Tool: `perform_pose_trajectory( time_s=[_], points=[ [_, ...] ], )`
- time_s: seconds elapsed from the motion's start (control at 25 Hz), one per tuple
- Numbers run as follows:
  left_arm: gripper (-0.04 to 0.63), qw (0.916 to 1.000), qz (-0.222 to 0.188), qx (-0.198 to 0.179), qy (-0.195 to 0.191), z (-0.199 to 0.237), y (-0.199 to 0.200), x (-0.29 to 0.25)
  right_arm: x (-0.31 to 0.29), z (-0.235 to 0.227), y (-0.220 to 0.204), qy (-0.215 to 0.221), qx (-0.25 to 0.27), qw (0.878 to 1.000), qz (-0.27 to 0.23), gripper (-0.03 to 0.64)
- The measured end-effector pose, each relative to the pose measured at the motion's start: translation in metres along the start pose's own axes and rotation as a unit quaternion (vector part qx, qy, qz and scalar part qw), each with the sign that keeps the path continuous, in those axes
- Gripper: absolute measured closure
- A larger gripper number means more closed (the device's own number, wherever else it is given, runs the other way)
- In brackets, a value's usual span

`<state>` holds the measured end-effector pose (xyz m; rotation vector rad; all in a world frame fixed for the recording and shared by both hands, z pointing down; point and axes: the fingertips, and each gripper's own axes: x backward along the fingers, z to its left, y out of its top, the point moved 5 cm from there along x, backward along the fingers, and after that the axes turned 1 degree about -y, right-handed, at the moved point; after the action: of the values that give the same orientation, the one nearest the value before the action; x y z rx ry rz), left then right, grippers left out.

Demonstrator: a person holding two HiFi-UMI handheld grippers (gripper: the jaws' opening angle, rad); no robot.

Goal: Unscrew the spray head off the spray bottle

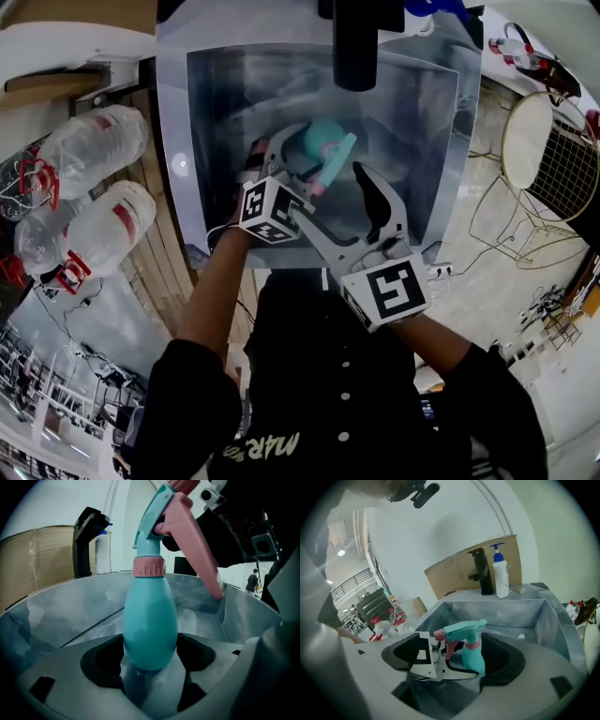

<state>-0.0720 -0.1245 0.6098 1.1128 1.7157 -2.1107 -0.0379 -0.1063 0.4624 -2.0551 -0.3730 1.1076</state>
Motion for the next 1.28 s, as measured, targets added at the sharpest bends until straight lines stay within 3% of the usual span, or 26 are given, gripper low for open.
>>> perform_pose_trajectory(
  time_s=[0.36, 0.44, 0.52, 0.8, 1.04, 1.16, 1.28],
  points=[
    [0.227, 0.9999, 0.001, 0.005, 0.014, -0.002, 0.000, -0.002, -0.028, -0.008, 0.001, -0.083, 0.032, 0.996, 0.011, 0.212],
    [0.227, 0.9999, 0.000, 0.006, 0.014, -0.002, 0.001, -0.002, -0.030, -0.012, -0.002, -0.103, 0.042, 0.994, 0.017, 0.249],
    [0.227, 0.9999, 0.000, 0.005, 0.015, -0.003, 0.001, -0.003, -0.029, -0.014, -0.004, -0.104, 0.047, 0.993, 0.015, 0.287],
    [0.230, 0.9998, 0.000, 0.009, 0.016, -0.005, 0.000, -0.004, -0.027, -0.017, -0.007, -0.086, 0.080, 0.993, 0.011, 0.304],
    [0.233, 1.0000, -0.004, 0.000, 0.008, -0.003, 0.005, -0.002, -0.024, -0.019, -0.008, -0.033, 0.140, 0.990, 0.013, 0.319],
    [0.233, 1.0000, -0.003, -0.005, -0.004, -0.002, 0.004, -0.001, -0.023, -0.023, -0.008, 0.025, 0.179, 0.984, 0.011, 0.335],
    [0.233, 0.9998, -0.006, -0.010, -0.014, -0.002, 0.005, -0.001, -0.018, -0.029, -0.009, 0.094, 0.224, 0.970, 0.022, 0.341]
  ],
)
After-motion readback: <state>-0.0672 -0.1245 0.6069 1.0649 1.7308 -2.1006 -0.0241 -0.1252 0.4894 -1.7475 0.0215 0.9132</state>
